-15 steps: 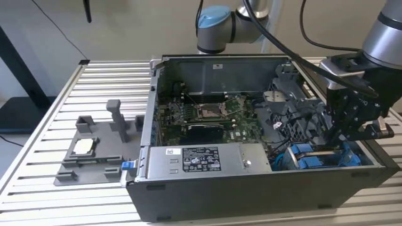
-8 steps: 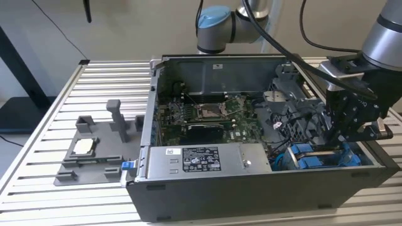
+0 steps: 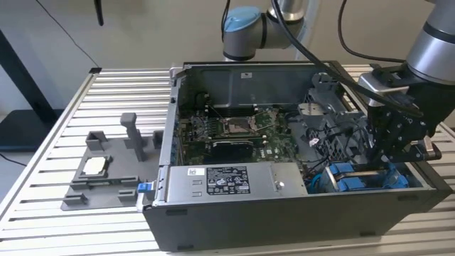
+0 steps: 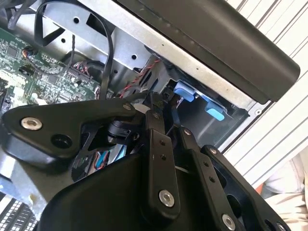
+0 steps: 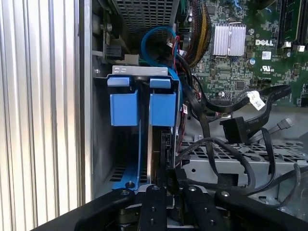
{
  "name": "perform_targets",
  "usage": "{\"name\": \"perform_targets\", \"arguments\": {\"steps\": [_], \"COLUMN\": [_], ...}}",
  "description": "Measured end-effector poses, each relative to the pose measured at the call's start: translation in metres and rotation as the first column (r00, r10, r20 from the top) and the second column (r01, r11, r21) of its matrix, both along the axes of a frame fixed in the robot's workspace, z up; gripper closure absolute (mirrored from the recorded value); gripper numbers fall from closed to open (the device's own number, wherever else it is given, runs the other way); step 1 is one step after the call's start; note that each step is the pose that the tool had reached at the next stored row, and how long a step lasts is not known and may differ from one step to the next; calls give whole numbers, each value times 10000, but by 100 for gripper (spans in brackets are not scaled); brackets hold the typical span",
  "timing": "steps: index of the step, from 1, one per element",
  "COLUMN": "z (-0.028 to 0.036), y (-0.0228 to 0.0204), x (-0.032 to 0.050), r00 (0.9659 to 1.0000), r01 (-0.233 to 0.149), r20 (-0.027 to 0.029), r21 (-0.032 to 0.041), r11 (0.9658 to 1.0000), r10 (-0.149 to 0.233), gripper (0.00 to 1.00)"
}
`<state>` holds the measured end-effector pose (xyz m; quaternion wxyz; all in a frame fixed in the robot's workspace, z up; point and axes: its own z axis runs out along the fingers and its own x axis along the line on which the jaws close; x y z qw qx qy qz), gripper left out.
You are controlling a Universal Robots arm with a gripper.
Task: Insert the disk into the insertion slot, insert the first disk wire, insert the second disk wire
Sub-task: 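Insert the first disk wire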
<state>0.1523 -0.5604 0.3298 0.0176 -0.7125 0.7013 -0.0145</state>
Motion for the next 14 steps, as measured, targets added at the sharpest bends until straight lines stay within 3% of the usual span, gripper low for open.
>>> {"name": "perform_targets", "arguments": {"steps": [4,5,6,11,14], "z": [-8,-6,5,169,227], "y": [0,0,0,0,0], "x": [0,0,0,0,0], "r00": [10000,10000,10000,10000,10000], "r01": [1,0,1,1,0], "r20": [0,0,0,-1,-1], "r21": [6,2,-8,-9,-8], "r11": [10000,10000,10000,10000,10000], "r10": [-1,0,-1,-1,0], "gripper": [80,73,73,73,73]}}
